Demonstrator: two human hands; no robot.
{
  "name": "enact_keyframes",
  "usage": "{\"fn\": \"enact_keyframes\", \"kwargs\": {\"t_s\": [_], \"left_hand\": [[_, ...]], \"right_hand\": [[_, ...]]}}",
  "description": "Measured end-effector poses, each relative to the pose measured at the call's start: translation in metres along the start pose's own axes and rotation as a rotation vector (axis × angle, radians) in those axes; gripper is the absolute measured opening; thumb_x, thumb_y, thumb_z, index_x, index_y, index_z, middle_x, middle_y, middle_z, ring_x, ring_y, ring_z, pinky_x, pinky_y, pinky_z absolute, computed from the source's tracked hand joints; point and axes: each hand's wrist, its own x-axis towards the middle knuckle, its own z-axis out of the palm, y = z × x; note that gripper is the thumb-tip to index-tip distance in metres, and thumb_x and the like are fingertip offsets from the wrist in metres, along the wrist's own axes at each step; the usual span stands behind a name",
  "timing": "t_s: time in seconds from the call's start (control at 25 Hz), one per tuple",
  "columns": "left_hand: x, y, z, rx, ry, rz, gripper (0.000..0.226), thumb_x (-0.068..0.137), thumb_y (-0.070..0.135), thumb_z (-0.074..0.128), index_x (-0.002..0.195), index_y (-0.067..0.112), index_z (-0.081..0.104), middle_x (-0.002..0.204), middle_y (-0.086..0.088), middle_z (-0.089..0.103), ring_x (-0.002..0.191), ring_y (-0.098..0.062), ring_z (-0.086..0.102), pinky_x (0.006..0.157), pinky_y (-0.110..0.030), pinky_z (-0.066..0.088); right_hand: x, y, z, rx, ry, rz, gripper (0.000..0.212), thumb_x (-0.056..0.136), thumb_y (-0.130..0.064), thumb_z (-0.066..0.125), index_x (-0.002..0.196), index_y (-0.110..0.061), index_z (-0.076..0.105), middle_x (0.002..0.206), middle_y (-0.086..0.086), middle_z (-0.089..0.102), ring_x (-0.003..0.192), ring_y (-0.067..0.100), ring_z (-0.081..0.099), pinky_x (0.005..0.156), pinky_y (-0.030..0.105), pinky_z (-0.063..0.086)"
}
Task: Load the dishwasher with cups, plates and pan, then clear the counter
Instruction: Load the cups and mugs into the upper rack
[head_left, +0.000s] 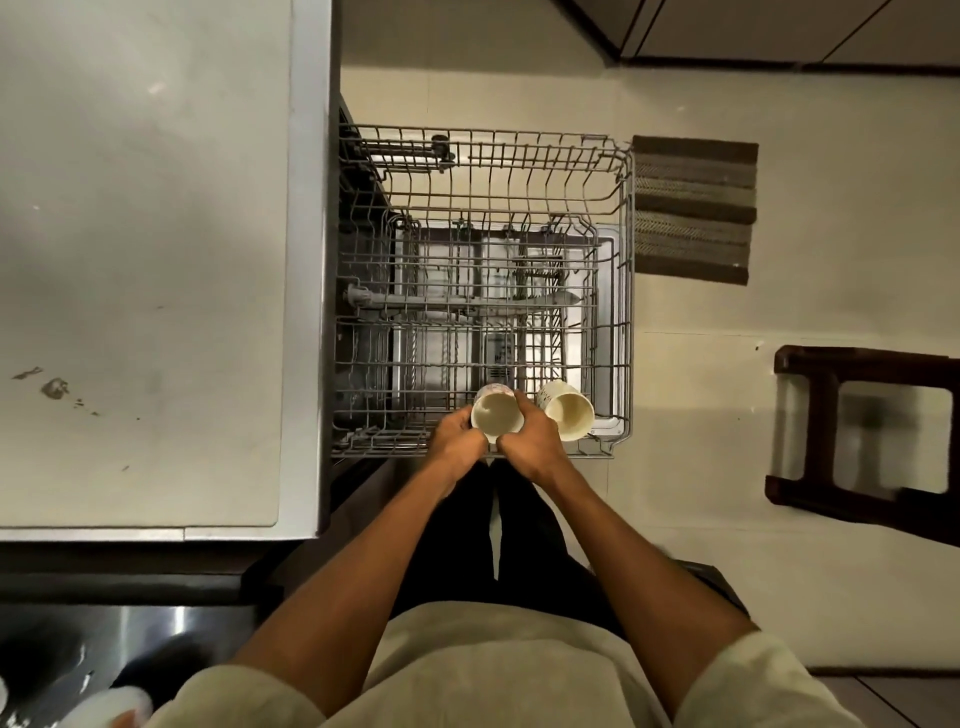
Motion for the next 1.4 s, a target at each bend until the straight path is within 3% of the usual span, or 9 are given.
{"fn": "enact_keyframes", "kwargs": {"t_s": [0.12, 0.28, 0.4, 0.52, 0.64, 0.8, 0.92, 1.4], "left_hand": [[-0.001, 0.009, 0.003, 0.031, -0.028, -0.036, 0.039, 0.082, -0.004, 0.052, 0.104, 0.025, 0.067, 0.081, 0.001, 0.068, 0.073, -0.014, 0.056, 0.066, -0.030, 0.046], [0.001, 0.015, 0.005, 0.040, -0.036, -0.050, 0.043, 0.083, -0.002, 0.051, 0.113, 0.024, 0.067, 0.075, 0.002, 0.065, 0.065, -0.012, 0.052, 0.059, -0.025, 0.041], [0.005, 0.012, 0.005, 0.080, -0.034, -0.047, 0.048, 0.080, 0.000, 0.054, 0.118, 0.026, 0.068, 0.087, 0.000, 0.074, 0.073, -0.015, 0.061, 0.069, -0.030, 0.050], [0.010, 0.006, 0.007, 0.131, -0.010, -0.008, 0.044, 0.079, 0.010, 0.062, 0.117, 0.030, 0.068, 0.095, 0.008, 0.076, 0.091, -0.017, 0.070, 0.088, -0.037, 0.058], [-0.001, 0.012, 0.009, 0.250, 0.001, 0.077, 0.050, 0.084, 0.010, 0.062, 0.131, 0.026, 0.063, 0.123, 0.002, 0.069, 0.109, -0.018, 0.065, 0.099, -0.027, 0.048], [-0.011, 0.015, 0.010, 0.389, -0.012, 0.111, 0.057, 0.089, 0.003, 0.057, 0.145, 0.011, 0.047, 0.146, -0.009, 0.052, 0.133, -0.026, 0.050, 0.103, -0.022, 0.034], [-0.009, 0.013, 0.010, 0.434, -0.030, 0.105, 0.062, 0.088, 0.008, 0.058, 0.148, 0.014, 0.044, 0.149, -0.008, 0.049, 0.134, -0.025, 0.049, 0.112, -0.032, 0.038], [-0.007, 0.018, 0.008, 0.404, -0.024, 0.075, 0.062, 0.085, 0.017, 0.062, 0.146, 0.019, 0.049, 0.136, -0.007, 0.061, 0.119, -0.025, 0.059, 0.102, -0.033, 0.047]], "right_hand": [[0.013, 0.002, 0.000, 0.000, -0.034, 0.051, 0.068, 0.086, -0.010, 0.069, 0.148, -0.019, 0.044, 0.117, -0.004, 0.059, 0.105, 0.016, 0.056, 0.091, 0.027, 0.047], [0.023, 0.005, -0.002, -0.015, -0.048, 0.094, 0.060, 0.087, -0.021, 0.069, 0.144, -0.024, 0.047, 0.125, 0.000, 0.063, 0.109, 0.018, 0.058, 0.093, 0.028, 0.046], [0.022, 0.008, -0.003, -0.029, -0.068, 0.103, 0.068, 0.076, -0.029, 0.066, 0.141, -0.025, 0.047, 0.127, 0.002, 0.064, 0.114, 0.022, 0.061, 0.091, 0.029, 0.047], [0.019, 0.013, 0.000, -0.116, -0.040, 0.069, 0.086, 0.073, -0.030, 0.064, 0.152, -0.015, 0.035, 0.146, 0.008, 0.052, 0.133, 0.028, 0.050, 0.107, 0.037, 0.044], [0.016, 0.019, 0.004, -0.236, -0.028, 0.004, 0.081, 0.082, -0.027, 0.063, 0.154, -0.009, 0.032, 0.158, 0.010, 0.037, 0.148, 0.030, 0.032, 0.121, 0.043, 0.030], [0.012, 0.017, 0.000, -0.350, -0.094, -0.048, 0.093, 0.078, -0.048, 0.052, 0.159, -0.010, 0.023, 0.165, 0.011, 0.023, 0.153, 0.026, 0.019, 0.125, 0.037, 0.019], [0.013, 0.012, -0.005, -0.384, -0.119, -0.059, 0.102, 0.071, -0.054, 0.046, 0.160, -0.009, 0.020, 0.167, 0.010, 0.018, 0.154, 0.024, 0.015, 0.125, 0.034, 0.016], [0.022, 0.016, -0.006, -0.430, -0.141, -0.024, 0.090, 0.081, -0.048, 0.062, 0.157, -0.013, 0.028, 0.162, 0.011, 0.030, 0.149, 0.028, 0.030, 0.121, 0.039, 0.029]]}}
